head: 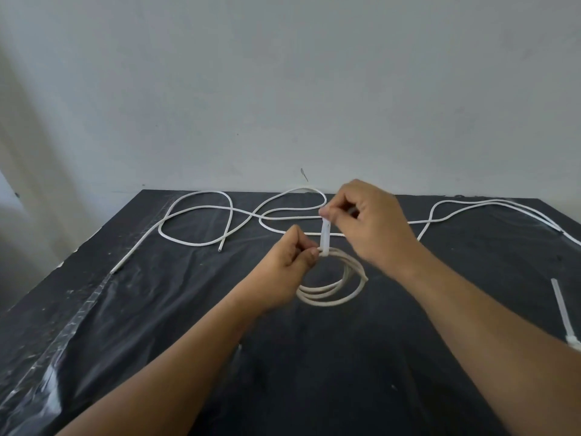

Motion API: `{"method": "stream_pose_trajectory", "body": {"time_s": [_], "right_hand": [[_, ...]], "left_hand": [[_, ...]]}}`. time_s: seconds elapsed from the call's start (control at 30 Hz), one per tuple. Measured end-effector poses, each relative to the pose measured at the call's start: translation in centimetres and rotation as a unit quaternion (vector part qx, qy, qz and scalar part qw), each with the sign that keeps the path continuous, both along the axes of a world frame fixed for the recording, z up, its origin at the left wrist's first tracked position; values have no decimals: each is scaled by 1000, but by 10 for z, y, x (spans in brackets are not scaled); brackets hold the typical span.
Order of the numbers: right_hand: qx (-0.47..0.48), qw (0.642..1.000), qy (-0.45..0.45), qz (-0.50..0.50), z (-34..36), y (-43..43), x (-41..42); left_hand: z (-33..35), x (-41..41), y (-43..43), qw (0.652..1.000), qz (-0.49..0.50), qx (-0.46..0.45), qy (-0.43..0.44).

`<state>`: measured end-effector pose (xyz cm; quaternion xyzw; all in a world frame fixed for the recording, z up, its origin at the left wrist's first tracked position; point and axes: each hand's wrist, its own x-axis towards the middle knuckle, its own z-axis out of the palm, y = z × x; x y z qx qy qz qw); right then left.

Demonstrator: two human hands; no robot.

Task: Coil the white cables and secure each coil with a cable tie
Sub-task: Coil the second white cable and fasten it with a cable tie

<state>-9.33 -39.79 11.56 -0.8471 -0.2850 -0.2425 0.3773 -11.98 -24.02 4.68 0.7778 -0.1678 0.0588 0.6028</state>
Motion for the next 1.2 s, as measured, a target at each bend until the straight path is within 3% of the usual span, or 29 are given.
{"method": "stream_pose_trajectory", "body": {"time_s": [0.1,0.23,0.3,0.4,0.53,0.67,0.8,0.97,1.03,1.1,1.2], "right_hand": [[42,997,60,-22,2,1,11],[-84,989,-110,50,-18,8,-18],[-131,979,-147,62,-36,9,-28],[-125,977,-159,62,-51,2,-24],[-85,974,-204,45,-27,0,-26],[-9,989,-147,8,15,-1,-8],[55,997,-35,-41,23,-8,11],[-68,991,-76,84,-28,5,-33],[-75,990,-79,85,-43,3,-38],[-36,993,-91,73,-37,0,-33],[80,994,-67,-20,-3,-2,-12]], "left_hand": [[7,2,-5,1000,2,13,-3],[15,17,-1,992,74,-98,39],[23,22,-2,986,89,-131,54],[33,22,-9,979,92,-172,57],[27,21,-10,989,87,-118,8],[13,14,-15,997,40,-52,-37],[9,10,-23,1000,2,-19,-20],[19,29,-12,979,89,-170,76],[21,29,-12,978,81,-172,84],[16,25,-17,986,68,-141,65],[2,10,-27,997,16,-69,0]]}}
